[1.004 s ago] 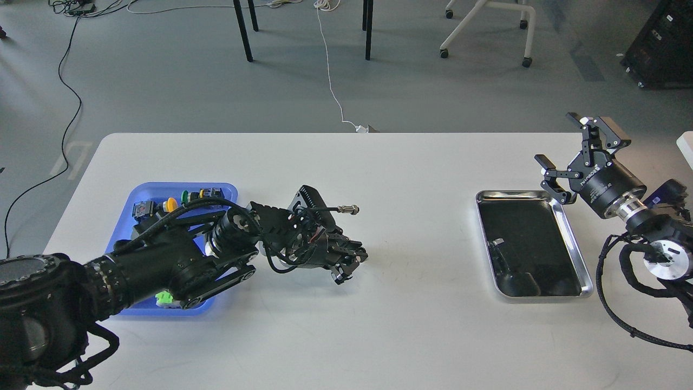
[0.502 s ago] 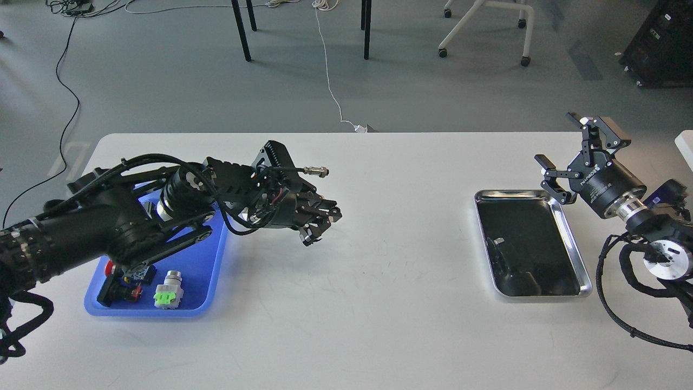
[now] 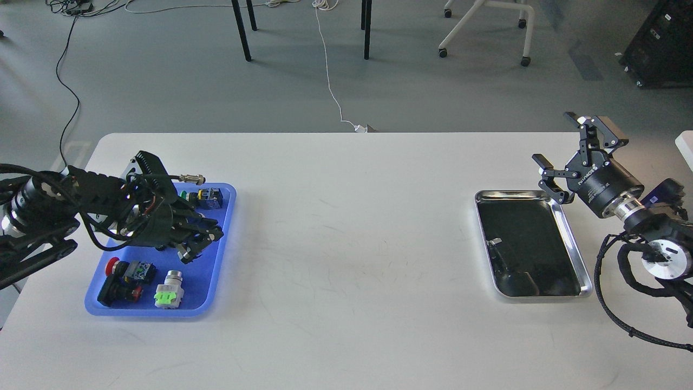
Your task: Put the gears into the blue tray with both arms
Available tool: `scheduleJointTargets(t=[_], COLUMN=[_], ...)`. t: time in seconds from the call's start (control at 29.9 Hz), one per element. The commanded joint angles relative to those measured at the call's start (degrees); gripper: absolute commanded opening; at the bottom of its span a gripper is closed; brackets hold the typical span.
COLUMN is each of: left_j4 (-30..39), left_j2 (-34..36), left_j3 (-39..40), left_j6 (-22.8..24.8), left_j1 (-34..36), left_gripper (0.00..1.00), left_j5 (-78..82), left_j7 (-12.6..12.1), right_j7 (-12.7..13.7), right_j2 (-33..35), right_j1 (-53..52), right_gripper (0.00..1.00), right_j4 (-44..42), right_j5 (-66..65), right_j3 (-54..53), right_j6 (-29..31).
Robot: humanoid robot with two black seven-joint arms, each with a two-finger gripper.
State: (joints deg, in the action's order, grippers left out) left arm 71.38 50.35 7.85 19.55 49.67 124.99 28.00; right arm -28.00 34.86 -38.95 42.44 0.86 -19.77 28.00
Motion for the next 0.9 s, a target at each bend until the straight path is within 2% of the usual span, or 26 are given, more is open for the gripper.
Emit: scheduleJointTargets(t=[0.0,0.87], left_j4=[-2.29,-16.44], left_j2=[0.54,-7.01], left_j3=[0.23,0.23], left_j6=[0.05,-0.74], left_j1=[-1.24,-1.33], left_gripper=[0.16,0.20], left_j5=[0.01,0.01], left_j7=[0.00,0.00], right_j7=[0.00,0.00], right_j2=[-0.14,-0.06], right_j1=[0.02,0.10], right_gripper=[0.98,0.98], right_j4=[0.01,0.10], right_j5=[-0.07,-0.16], right_j3=[0.00,0.17], right_j6=[0.00,0.00])
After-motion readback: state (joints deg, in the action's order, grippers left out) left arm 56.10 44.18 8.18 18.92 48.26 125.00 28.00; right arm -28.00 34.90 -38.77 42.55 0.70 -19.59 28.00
